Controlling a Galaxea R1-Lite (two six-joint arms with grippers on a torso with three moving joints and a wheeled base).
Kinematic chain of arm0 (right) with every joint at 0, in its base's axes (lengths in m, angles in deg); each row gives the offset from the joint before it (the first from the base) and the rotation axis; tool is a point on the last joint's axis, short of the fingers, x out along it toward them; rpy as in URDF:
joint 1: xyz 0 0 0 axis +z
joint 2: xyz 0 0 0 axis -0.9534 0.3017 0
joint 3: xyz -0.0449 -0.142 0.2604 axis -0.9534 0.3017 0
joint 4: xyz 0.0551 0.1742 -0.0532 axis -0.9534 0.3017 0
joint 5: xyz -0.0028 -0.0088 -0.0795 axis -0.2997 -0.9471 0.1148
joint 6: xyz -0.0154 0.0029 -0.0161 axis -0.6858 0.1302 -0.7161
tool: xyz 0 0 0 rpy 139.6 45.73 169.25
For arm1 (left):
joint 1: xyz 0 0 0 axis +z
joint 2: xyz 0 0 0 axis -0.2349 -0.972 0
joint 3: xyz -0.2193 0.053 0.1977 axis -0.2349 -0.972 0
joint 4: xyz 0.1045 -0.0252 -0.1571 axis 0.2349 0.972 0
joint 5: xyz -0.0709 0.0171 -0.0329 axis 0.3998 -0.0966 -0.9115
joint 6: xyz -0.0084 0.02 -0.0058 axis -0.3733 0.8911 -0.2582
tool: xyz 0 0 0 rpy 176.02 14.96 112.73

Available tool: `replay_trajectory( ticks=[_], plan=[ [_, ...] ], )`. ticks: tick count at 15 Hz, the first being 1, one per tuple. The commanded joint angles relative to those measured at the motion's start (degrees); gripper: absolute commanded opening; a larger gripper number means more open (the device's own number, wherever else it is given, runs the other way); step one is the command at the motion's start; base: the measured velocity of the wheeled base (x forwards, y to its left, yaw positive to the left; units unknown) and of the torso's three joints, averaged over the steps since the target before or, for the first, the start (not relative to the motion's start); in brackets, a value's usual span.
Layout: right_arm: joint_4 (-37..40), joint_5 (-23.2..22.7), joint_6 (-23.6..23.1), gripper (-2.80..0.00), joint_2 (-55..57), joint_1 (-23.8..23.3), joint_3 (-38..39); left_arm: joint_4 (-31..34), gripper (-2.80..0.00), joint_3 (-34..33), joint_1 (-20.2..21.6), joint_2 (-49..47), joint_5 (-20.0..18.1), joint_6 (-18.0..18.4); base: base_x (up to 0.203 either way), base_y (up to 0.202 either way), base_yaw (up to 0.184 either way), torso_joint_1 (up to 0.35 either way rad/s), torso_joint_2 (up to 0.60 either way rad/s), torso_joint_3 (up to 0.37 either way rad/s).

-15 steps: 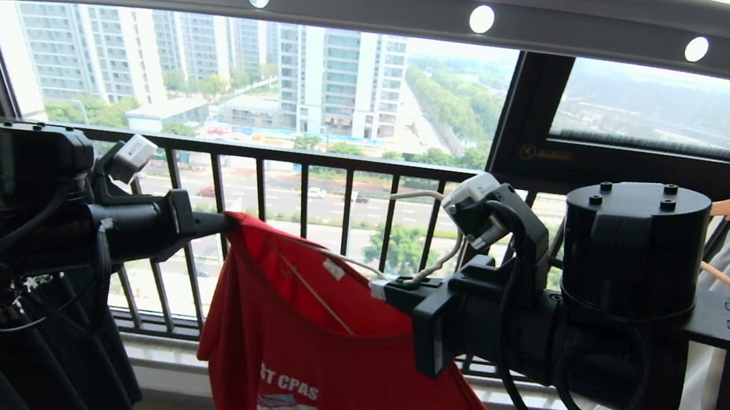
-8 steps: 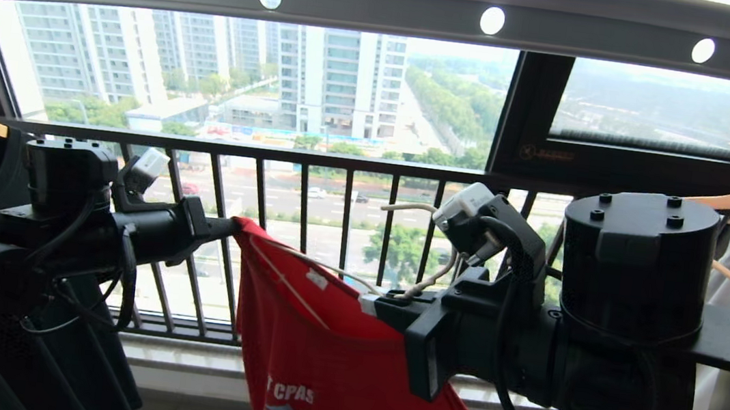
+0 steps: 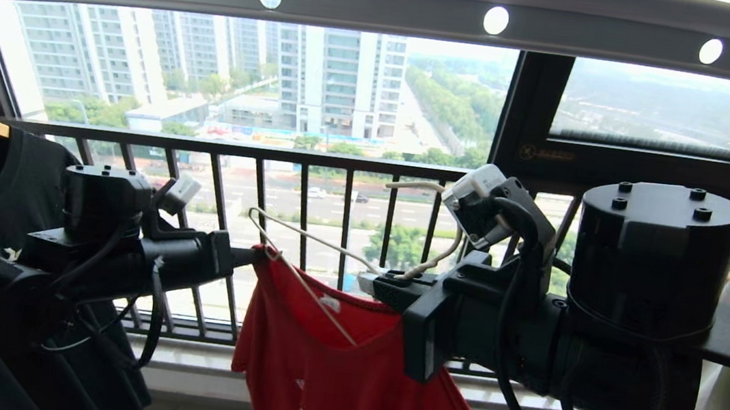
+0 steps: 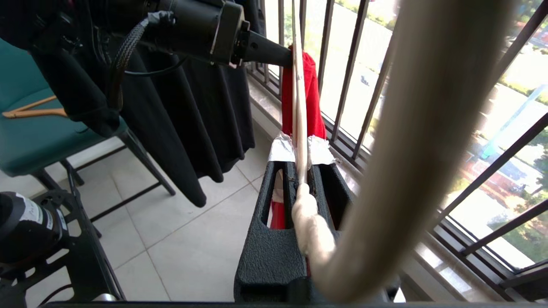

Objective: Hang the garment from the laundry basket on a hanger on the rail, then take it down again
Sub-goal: Take the clothes off the clothes rack

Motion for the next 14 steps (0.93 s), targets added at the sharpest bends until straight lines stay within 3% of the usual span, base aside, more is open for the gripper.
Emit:
replay_trajectory(
  ticks=[1, 4, 7, 9, 11, 14],
  plan=[
    [-0.69, 0.54, 0.09, -2.80, 0.50, -0.84, -0.27, -0.12, -2.80, -0.80, -1.60, 1.83, 0.71, 0.24, 0.000, 0.000, 0.000, 0.000, 0.00, 0.000],
    [-6.52, 0.91, 0.24, -2.80, 2.87, -2.30, -0.25, 0.05, -2.80, -1.64, -2.70, 4.12, 0.78, 0.85, 0.000, 0.000, 0.000, 0.000, 0.00, 0.000],
    [-14.94, 3.75, 2.01, -2.80, 6.75, -2.50, -0.12, 0.37, -2.80, -3.69, -7.44, 8.77, 0.83, 0.96, 0.000, 0.000, 0.000, 0.000, 0.00, 0.000],
    [-20.90, 4.83, 3.40, -2.80, 8.27, -2.53, -0.10, 3.98, -2.80, -4.24, -10.21, 11.55, 1.01, 1.99, 0.000, 0.000, 0.000, 0.000, 0.00, 0.000],
    [-21.90, 5.82, 3.43, -2.80, 8.70, -2.58, -0.10, 8.25, -2.80, -3.87, -10.82, 11.78, 1.42, 5.63, 0.000, 0.000, 0.000, 0.000, 0.00, 0.000],
    [-21.81, 6.29, 3.34, -2.80, 8.79, -2.81, -0.27, 8.32, -2.80, -3.51, -10.87, 10.60, 2.88, 5.78, 0.000, 0.000, 0.000, 0.000, 0.00, 0.000]
  ],
)
